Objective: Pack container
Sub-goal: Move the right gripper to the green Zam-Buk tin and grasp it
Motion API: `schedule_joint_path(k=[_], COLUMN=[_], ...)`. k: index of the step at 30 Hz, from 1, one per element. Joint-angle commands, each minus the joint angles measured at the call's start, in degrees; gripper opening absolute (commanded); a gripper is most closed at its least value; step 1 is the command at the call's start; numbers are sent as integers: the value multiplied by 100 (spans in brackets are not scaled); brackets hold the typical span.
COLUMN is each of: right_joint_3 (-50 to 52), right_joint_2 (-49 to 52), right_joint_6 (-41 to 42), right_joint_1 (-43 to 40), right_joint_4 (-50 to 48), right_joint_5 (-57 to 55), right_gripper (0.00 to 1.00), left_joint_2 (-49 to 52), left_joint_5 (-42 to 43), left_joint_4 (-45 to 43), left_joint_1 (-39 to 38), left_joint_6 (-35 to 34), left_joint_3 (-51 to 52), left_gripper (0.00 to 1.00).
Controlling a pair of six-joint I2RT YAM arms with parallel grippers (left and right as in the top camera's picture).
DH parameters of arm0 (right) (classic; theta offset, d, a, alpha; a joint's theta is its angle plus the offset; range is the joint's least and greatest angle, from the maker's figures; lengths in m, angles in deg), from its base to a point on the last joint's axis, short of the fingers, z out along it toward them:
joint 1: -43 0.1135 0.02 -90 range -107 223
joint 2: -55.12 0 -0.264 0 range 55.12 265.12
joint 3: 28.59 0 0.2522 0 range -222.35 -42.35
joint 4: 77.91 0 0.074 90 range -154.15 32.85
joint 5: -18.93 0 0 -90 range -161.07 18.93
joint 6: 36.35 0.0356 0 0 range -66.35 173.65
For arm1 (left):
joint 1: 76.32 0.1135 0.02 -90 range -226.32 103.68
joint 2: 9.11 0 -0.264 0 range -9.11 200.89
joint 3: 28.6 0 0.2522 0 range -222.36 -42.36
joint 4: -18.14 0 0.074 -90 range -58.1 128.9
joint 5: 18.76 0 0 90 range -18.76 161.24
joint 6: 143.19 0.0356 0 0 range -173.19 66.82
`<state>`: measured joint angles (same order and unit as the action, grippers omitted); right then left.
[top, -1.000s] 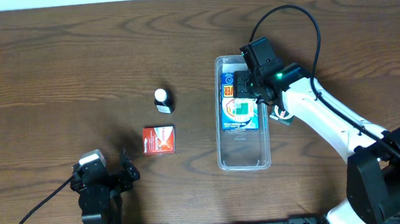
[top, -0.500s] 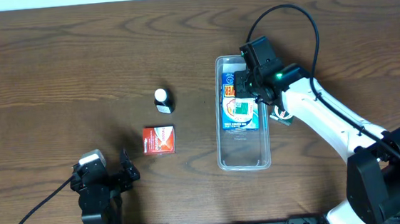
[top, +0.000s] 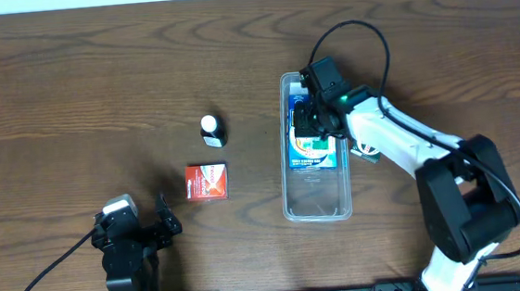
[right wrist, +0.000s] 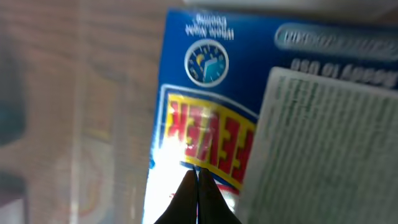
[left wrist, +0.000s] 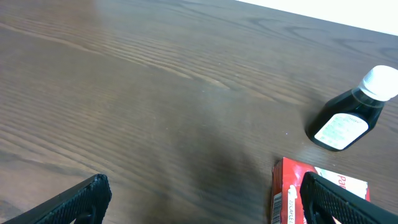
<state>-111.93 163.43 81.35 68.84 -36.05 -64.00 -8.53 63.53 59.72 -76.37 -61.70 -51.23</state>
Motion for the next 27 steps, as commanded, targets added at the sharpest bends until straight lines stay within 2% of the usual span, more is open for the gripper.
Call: schedule_joint_path(k=[1, 9, 13, 16, 18, 19, 22, 24, 27], right_joint_3=[-48, -61, -105, -105, -105, -103, -101, -96, 44], right_joint_2=[-55, -577, -1335, -2162, -2636, -2883, -3257, -3298, -3171], right_joint_6=[68, -549, -728, -743, -741, -737, -737, -693, -643], right_joint_1=[28, -42, -42, -173, -363, -531, -1064, -1469, -1851], right_joint_4=[61, 142, 142, 291, 562, 787, 1377, 1821, 2192], right_joint_5=[-175, -385, -382, -415, -568, -691, -772, -769, -761], right_gripper=[1, 3, 22, 43, 49, 60, 78, 82, 81], left_joint_2=[-20, -20, -20, -20, -20, -20, -20, -20, -20], left_joint_5=[-46, -46, -46, -46, -46, -46, -46, -46, -46], left_joint_4=[-4, -2, -2, -4, -4, -2, -4, -4, -2], left_joint_1=[26, 26, 26, 26, 26, 26, 26, 26, 26], left_joint_6=[98, 96, 96, 98, 96, 96, 96, 96, 98], left_joint_3=[103, 103, 103, 103, 103, 103, 103, 103, 103], left_gripper=[98, 98, 98, 98, 99, 98, 98, 98, 98])
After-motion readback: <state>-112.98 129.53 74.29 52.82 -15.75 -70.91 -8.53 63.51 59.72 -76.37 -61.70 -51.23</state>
